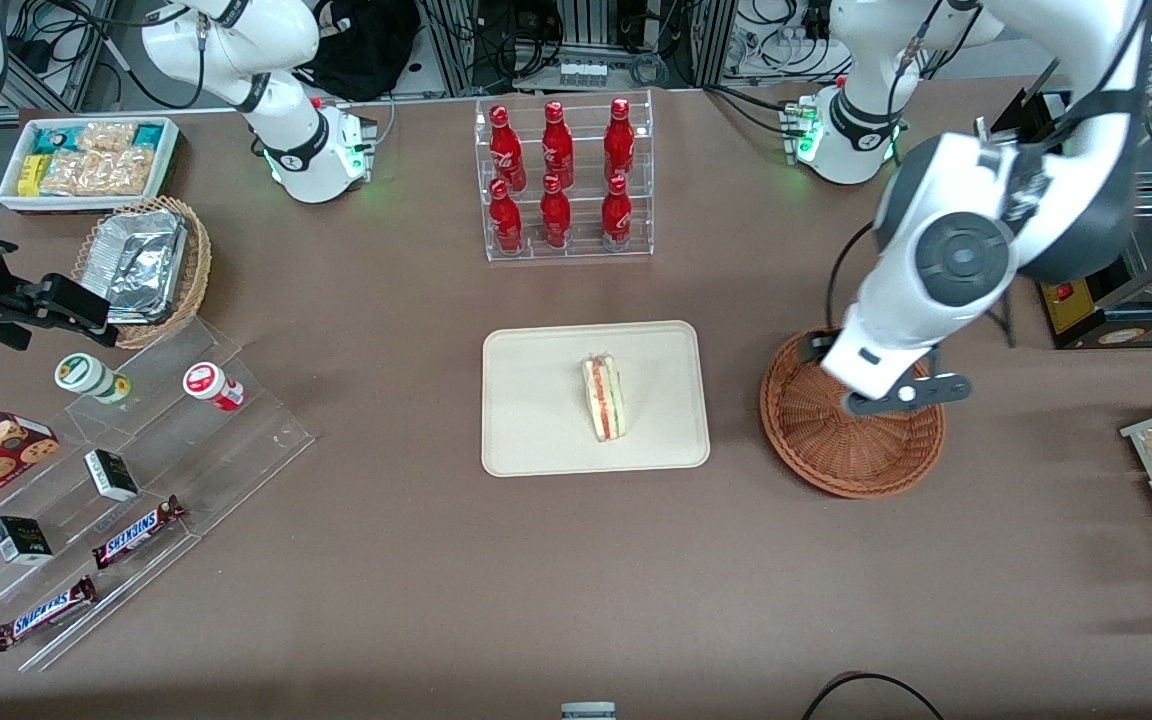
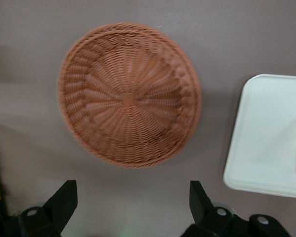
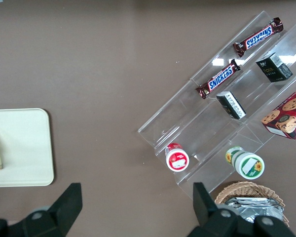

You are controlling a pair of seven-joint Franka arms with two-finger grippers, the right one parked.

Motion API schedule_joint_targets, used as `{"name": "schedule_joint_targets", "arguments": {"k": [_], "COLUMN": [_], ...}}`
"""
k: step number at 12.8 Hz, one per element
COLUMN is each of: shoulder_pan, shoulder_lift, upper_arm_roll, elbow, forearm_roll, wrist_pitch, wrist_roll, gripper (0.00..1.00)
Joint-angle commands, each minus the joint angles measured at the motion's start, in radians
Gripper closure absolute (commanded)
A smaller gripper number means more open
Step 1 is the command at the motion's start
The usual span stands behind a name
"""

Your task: Place sandwich from basket to tray

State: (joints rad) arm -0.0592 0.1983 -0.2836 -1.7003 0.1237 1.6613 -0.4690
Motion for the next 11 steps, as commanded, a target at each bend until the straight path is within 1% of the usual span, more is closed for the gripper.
{"name": "schedule_joint_targets", "arguments": {"k": [1,3,4,5,6,7,9,11], "shoulder_pan": [0.071,0.143,0.163,0.165,0.163,0.162,0.154,0.122], "shoulder_lift": [-0.071,-0.111,-0.131,-0.154,-0.177,-0.194,-0.204,-0.204], "upper_arm_roll": [-0.009,-0.009,-0.006,0.007,0.041,0.05,0.096,0.15], "elbow": [-0.035,-0.035,-0.032,-0.032,-0.029,-0.024,0.002,0.039], "forearm_roll": [-0.036,-0.055,-0.083,-0.088,-0.09,-0.09,-0.09,-0.088], "wrist_pitch": [-0.06,-0.118,-0.141,-0.162,-0.181,-0.192,-0.212,-0.215], "wrist_roll": [0.123,0.234,0.283,0.317,0.344,0.366,0.377,0.377], "gripper": [0.0,0.0,0.0,0.0,0.0,0.0,0.0,0.0]}}
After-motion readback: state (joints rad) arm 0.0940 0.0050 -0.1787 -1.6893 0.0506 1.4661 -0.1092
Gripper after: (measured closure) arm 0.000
